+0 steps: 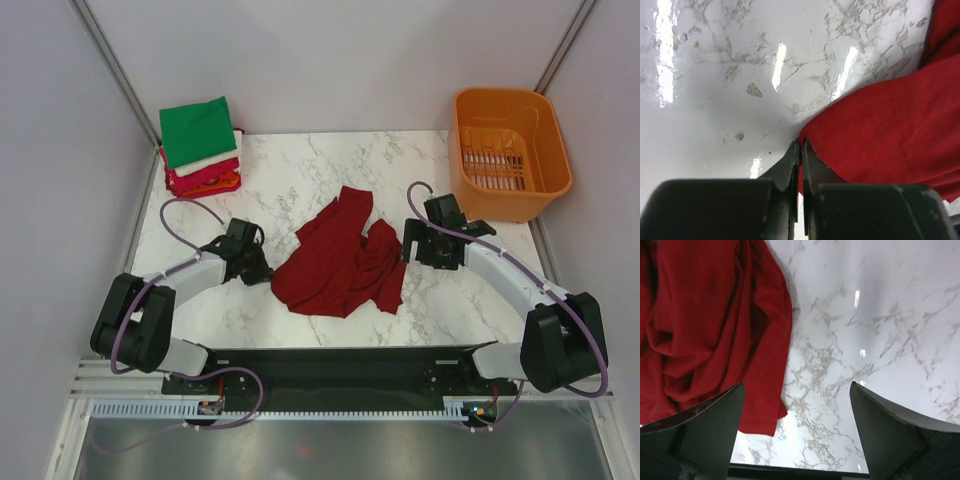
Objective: Fold and stack the t-shirts
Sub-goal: Flatten the tshirt out
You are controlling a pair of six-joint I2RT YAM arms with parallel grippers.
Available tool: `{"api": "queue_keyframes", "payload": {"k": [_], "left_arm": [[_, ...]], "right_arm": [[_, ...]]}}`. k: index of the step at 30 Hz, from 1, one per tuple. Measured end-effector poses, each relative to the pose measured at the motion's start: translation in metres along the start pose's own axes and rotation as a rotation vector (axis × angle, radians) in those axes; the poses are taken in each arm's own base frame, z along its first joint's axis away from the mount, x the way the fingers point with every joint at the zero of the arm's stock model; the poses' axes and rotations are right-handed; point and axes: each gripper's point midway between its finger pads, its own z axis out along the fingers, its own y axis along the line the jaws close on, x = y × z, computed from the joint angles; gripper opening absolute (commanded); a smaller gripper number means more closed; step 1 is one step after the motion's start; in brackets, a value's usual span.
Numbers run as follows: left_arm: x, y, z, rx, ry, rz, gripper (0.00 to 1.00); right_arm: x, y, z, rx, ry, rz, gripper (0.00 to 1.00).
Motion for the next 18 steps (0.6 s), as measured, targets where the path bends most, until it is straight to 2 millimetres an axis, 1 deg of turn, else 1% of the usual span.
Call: {"api": "queue_keyframes", "payload": {"k": [2,5,7,9,10,11,14,16,17,18], "left_arm": [[-0.001,-0.002,0.000,0.006,-0.005,0.004,0.02],[-0.001,-0.002,-0.001,0.008,-0.007,0.005,0.02],[-0.002,-0.002,-0.008,0.009,-0.013,0.005,0.02],[-0.008,-0.007,-0.021,0.025,-0.042,0.007,0.02],[-0.012,-0.010,-0.029,0.037,-0.061,0.008,0.02],[-0.019,-0.017,-0.040,0.060,-0.094,0.010,0.02],[-0.039,-0.034,-0.066,0.120,-0.177,0.014,0.02],[-0.048,-0.043,-0.078,0.152,-0.216,0.016,0.02],[-0.050,-0.045,-0.082,0.161,-0.227,0.016,0.02],[-0.051,-0.045,-0.084,0.163,-0.233,0.016,0.02]], "right_arm": [[0.014,-0.002,0.003,-0.012,0.027,0.009,0.92],[0.043,-0.010,0.008,-0.014,0.091,0.024,0.90],[0.062,-0.012,0.008,-0.026,0.127,0.044,0.89],[0.078,-0.008,0.005,-0.058,0.145,0.061,0.88],[0.083,-0.005,0.003,-0.073,0.148,0.062,0.87],[0.089,0.002,0.002,-0.096,0.149,0.059,0.85],[0.097,0.019,0.003,-0.142,0.156,0.052,0.77],[0.101,0.028,0.008,-0.158,0.164,0.040,0.66],[0.103,0.031,0.011,-0.160,0.170,0.039,0.59],[0.106,0.033,0.016,-0.159,0.179,0.036,0.38]]}}
